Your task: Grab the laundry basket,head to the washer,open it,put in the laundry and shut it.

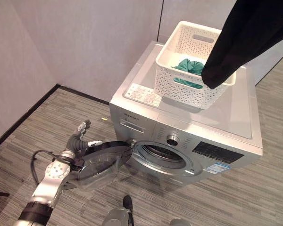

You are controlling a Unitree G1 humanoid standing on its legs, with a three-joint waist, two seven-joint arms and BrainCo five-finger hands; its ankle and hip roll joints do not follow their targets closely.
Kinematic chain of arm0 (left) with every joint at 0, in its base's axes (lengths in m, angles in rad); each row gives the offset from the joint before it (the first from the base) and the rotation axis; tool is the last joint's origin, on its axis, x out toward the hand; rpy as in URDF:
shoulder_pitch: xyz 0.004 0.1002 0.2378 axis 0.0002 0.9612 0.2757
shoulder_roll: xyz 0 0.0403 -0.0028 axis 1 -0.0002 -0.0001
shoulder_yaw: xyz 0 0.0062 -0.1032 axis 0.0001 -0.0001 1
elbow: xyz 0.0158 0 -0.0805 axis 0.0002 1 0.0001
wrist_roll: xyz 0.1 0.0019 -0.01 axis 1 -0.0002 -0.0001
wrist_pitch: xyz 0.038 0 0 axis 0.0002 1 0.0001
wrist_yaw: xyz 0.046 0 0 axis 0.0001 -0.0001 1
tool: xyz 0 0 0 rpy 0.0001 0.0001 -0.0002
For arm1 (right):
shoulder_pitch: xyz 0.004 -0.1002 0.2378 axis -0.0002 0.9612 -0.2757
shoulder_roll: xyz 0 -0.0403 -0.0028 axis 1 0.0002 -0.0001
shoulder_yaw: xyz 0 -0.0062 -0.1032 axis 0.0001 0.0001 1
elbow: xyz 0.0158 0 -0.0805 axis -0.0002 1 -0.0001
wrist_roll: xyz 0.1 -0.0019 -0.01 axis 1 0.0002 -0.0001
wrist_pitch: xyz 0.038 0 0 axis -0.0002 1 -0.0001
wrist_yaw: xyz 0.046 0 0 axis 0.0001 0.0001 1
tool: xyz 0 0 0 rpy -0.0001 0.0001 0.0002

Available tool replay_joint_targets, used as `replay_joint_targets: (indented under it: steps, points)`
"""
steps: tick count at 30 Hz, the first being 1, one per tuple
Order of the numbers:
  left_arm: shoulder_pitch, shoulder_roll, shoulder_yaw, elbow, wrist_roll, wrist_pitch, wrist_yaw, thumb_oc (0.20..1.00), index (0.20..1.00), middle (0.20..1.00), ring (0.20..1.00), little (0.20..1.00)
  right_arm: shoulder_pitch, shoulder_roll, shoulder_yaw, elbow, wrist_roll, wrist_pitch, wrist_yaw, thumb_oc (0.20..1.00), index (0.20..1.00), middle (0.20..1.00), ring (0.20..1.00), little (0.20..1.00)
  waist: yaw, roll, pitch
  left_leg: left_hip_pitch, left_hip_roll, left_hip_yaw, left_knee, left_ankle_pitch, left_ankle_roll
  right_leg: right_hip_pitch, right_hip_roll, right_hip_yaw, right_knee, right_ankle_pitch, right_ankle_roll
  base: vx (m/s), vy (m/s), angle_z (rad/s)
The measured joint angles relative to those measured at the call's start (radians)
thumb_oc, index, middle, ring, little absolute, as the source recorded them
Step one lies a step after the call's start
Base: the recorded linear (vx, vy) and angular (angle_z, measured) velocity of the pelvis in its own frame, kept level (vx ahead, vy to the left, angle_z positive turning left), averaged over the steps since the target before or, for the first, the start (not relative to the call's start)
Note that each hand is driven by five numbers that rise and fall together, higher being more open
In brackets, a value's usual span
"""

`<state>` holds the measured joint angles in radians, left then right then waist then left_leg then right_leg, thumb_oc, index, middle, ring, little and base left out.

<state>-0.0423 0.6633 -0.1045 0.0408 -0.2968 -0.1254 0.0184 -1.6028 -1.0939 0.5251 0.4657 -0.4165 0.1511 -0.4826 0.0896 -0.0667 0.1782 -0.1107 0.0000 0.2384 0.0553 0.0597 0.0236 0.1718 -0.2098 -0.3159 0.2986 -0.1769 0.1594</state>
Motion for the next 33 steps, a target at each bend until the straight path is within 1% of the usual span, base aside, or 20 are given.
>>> replay_joint_targets:
  steps: [1, 2, 3, 4, 5, 6, 7, 8, 9, 10, 11, 12, 13, 16, 17, 18, 19, 25, 28, 33]
  points:
    - [-0.015, 0.0, 0.003, -0.072, 0.0, 0.0, 0.002, 1.0, 1.0, 1.0, 1.0, 1.0, 0.024, 0.015, -0.018, 0.001, -0.001, 0.0, -0.008, 0.2, 0.2, 0.2, 0.2, 0.2, 0.017, -0.018, -0.011, -0.01, 0.005, 0.021, -0.007, 0.027, 0.012, 0.002, 0.027, 0.002, 0.039, -0.048, -0.017, -0.17, -0.105, -0.25]
    - [-0.038, 0.003, 0.003, -0.16, 0.001, -0.006, 0.005, 1.0, 1.0, 1.0, 1.0, 1.0, 0.064, 0.039, -0.037, 0.003, 0.0, 0.0, -0.017, 0.2, 0.2, 0.2, 0.2, 0.2, 0.041, -0.052, -0.032, -0.021, 0.006, 0.028, -0.011, 0.042, -0.002, 0.002, 0.05, 0.018, 0.008, -0.088, -0.035, -0.23, -0.195, -0.61]
    - [-0.072, 0.006, -0.001, -0.226, 0.004, -0.034, 0.007, 1.0, 1.0, 1.0, 1.0, 1.0, 0.078, 0.079, -0.033, 0.009, -0.001, -0.006, -0.014, 0.2, 0.2, 0.2, 0.2, 0.2, 0.072, -0.082, -0.052, -0.045, 0.004, 0.047, -0.006, 0.056, -0.007, 0.014, 0.059, 0.02, -0.087, -0.117, -0.067, -0.26, -0.252, -0.59]
    - [-0.106, 0.009, -0.015, -0.234, 0.006, -0.054, 0.006, 1.0, 1.0, 1.0, 1.0, 1.0, 0.079, 0.1, -0.032, 0.008, -0.001, -0.017, -0.014, 0.2, 0.2, 0.2, 0.2, 0.2, 0.071, -0.084, -0.054, -0.06, 0.009, 0.044, 0.0, 0.069, -0.016, 0.037, 0.075, 0.033, -0.149, -0.124, -0.058, -0.35, -0.335, -0.29]
    - [-0.15, -0.012, -0.036, -0.223, 0.03, -0.04, 0.011, 1.0, 1.0, 1.0, 1.0, 1.0, 0.095, 0.111, -0.021, 0.012, 0.0, -0.021, -0.026, 0.2, 0.2, 0.2, 0.2, 0.2, 0.059, -0.059, -0.054, -0.062, 0.035, 0.022, -0.005, 0.096, -0.037, 0.04, 0.114, 0.008, -0.163, -0.114, -0.081, -0.31, -0.257, 0.12]
    - [-0.22, -0.024, -0.071, -0.226, 0.044, -0.035, 0.018, 1.0, 1.0, 1.0, 1.0, 1.0, 0.105, 0.121, -0.009, 0.039, 0.004, -0.019, -0.032, 0.2, 0.2, 0.2, 0.2, 0.2, 0.059, -0.052, -0.052, -0.065, 0.062, 0.014, -0.007, 0.118, -0.043, 0.039, 0.147, 0.012, -0.164, -0.113, -0.095, -0.29, -0.216, 0.23]
    - [-0.275, -0.039, -0.096, -0.225, 0.055, -0.041, 0.022, 1.0, 1.0, 1.0, 1.0, 1.0, 0.108, 0.126, 0.002, 0.062, 0.01, -0.018, -0.031, 0.2, 0.2, 0.2, 0.2, 0.2, 0.059, -0.047, -0.049, -0.076, 0.085, -0.011, -0.005, 0.135, -0.06, 0.031, 0.182, 0.015, -0.159, -0.111, -0.119, -0.27, -0.2, 0.28]
    - [-0.339, -0.077, -0.126, -0.211, 0.078, -0.044, 0.035, 1.0, 1.0, 1.0, 1.0, 1.0, 0.109, 0.12, 0.004, 0.068, 0.011, -0.017, -0.031, 0.2, 0.2, 0.2, 0.2, 0.2, 0.054, -0.029, -0.04, -0.102, 0.108, -0.041, -0.008, 0.154, -0.09, 0.003, 0.223, 0.015, -0.136, -0.114, -0.146, -0.24, -0.175, 0.46]
    - [-0.379, -0.121, -0.15, -0.2, 0.08, -0.04, 0.049, 1.0, 1.0, 1.0, 1.0, 1.0, 0.113, 0.114, -0.003, 0.049, 0.011, -0.018, -0.032, 0.2, 0.2, 0.2, 0.2, 0.2, 0.049, -0.017, -0.036, -0.122, 0.129, -0.062, -0.028, 0.155, -0.099, -0.024, 0.256, 0.008, -0.116, -0.111, -0.18, -0.22, -0.174, 0.53]
    - [-0.392, -0.15, -0.166, -0.196, 0.081, -0.035, 0.054, 1.0, 1.0, 1.0, 1.0, 1.0, 0.129, 0.119, -0.016, 0.018, 0.012, -0.02, -0.034, 0.2, 0.2, 0.2, 0.2, 0.2, 0.046, -0.014, -0.034, -0.14, 0.143, -0.069, -0.033, 0.115, -0.108, -0.048, 0.276, 0.005, -0.109, -0.104, -0.201, -0.19, -0.12, 0.44]
    - [-0.395, -0.168, -0.187, -0.185, 0.081, -0.029, 0.058, 1.0, 1.0, 1.0, 1.0, 1.0, 0.153, 0.126, -0.029, -0.018, 0.013, -0.025, -0.034, 0.2, 0.2, 0.2, 0.2, 0.2, 0.042, -0.027, -0.038, -0.152, 0.146, -0.061, -0.035, 0.062, -0.14, -0.06, 0.268, -0.013, -0.116, -0.084, -0.22, -0.15, -0.114, 0.41]
    - [-0.401, -0.183, -0.211, -0.15, 0.081, -0.018, 0.064, 1.0, 1.0, 1.0, 1.0, 1.0, 0.193, 0.157, -0.061, -0.047, 0.013, -0.032, -0.034, 0.2, 0.2, 0.2, 0.2, 0.2, 0.032, -0.033, -0.04, -0.154, 0.136, -0.06, -0.032, 0.042, -0.123, -0.066, 0.25, -0.039, -0.118, -0.069, -0.232, -0.14, -0.057, 0.39]
    - [-0.417, -0.196, -0.231, -0.104, 0.082, -0.001, 0.067, 1.0, 1.0, 1.0, 1.0, 1.0, 0.237, 0.188, -0.094, -0.086, 0.023, -0.04, -0.033, 0.2, 0.2, 0.2, 0.2, 0.2, 0.027, -0.03, -0.04, -0.142, 0.126, -0.063, -0.014, 0.044, -0.118, -0.067, 0.239, -0.051, -0.132, -0.053, -0.241, -0.12, -0.055, 0.36]
    - [-0.474, -0.207, -0.227, -0.001, 0.082, 0.013, 0.089, 1.0, 1.0, 1.0, 1.0, 1.0, 0.276, 0.232, -0.11, -0.087, 0.051, -0.037, -0.012, 0.2, 0.2, 0.2, 0.2, 0.2, -0.021, -0.019, -0.04, -0.082, 0.144, -0.071, -0.003, 0.045, -0.118, -0.068, 0.247, -0.077, -0.182, 0.001, -0.25, -0.1, -0.038, 0.3]
    - [-0.501, -0.224, -0.227, 0.06, 0.081, 0.037, 0.094, 1.0, 1.0, 1.0, 1.0, 1.0, 0.306, 0.276, -0.129, -0.097, 0.053, -0.035, 0.0, 0.2, 0.2, 0.2, 0.2, 0.2, -0.034, -0.005, -0.039, -0.029, 0.153, -0.093, -0.005, 0.071, -0.094, -0.066, 0.256, -0.077, -0.184, 0.006, -0.247, -0.03, -0.024, 0.09]
    - [-0.511, -0.234, -0.226, 0.081, 0.081, 0.049, 0.095, 1.0, 1.0, 1.0, 1.0, 1.0, 0.331, 0.282, -0.128, -0.118, 0.057, -0.039, 0.014, 0.2, 0.2, 0.2, 0.2, 0.2, -0.046, 0.01, -0.037, 0.005, 0.166, -0.091, -0.028, 0.082, -0.097, -0.066, 0.268, -0.078, -0.183, 0.008, -0.246, 0.0, 0.0, 0.0]
    - [-0.514, -0.237, -0.227, 0.083, 0.081, 0.056, 0.096, 1.0, 1.0, 1.0, 1.0, 1.0, 0.342, 0.282, -0.125, -0.125, 0.061, -0.038, 0.029, 0.2, 0.2, 0.2, 0.2, 0.2, -0.056, 0.011, -0.032, 0.006, 0.169, -0.095, -0.027, 0.096, -0.098, -0.069, 0.27, -0.082, -0.184, 0.01, -0.242, -0.01, -0.032, -0.03]
    - [-0.584, -0.238, -0.231, 0.134, 0.081, 0.094, 0.118, 1.0, 1.0, 1.0, 1.0, 1.0, 0.454, 0.321, -0.18, -0.272, 0.09, -0.061, 0.087, 0.2, 0.2, 0.2, 0.2, 0.2, -0.063, 0.022, -0.025, 0.017, 0.18, -0.094, -0.025, 0.102, -0.103, -0.048, 0.282, -0.076, -0.207, 0.024, -0.24, 0.01, -0.002, -0.01]
    - [-0.638, -0.236, -0.244, 0.162, 0.081, 0.111, 0.131, 1.0, 1.0, 1.0, 1.0, 1.0, 0.533, 0.371, -0.239, -0.39, 0.098, -0.067, 0.104, 0.2, 0.2, 0.2, 0.2, 0.2, -0.066, 0.027, -0.024, 0.041, 0.177, -0.09, -0.032, 0.102, -0.103, -0.028, 0.28, -0.07, -0.216, 0.026, -0.239, 0.03, 0.006, -0.02]
    - [-0.852, -0.253, -0.351, 0.308, 0.159, 0.124, 0.162, 1.0, 1.0, 1.0, 1.0, 1.0, 0.537, 0.378, -0.23, -0.46, 0.158, -0.097, 0.136, 0.2, 0.2, 0.2, 0.2, 0.2, -0.091, 0.031, -0.021, 0.041, 0.175, -0.087, -0.033, 0.102, -0.103, -0.035, 0.275, -0.054, -0.214, 0.036, -0.231, 0.03, 0.017, -0.07]
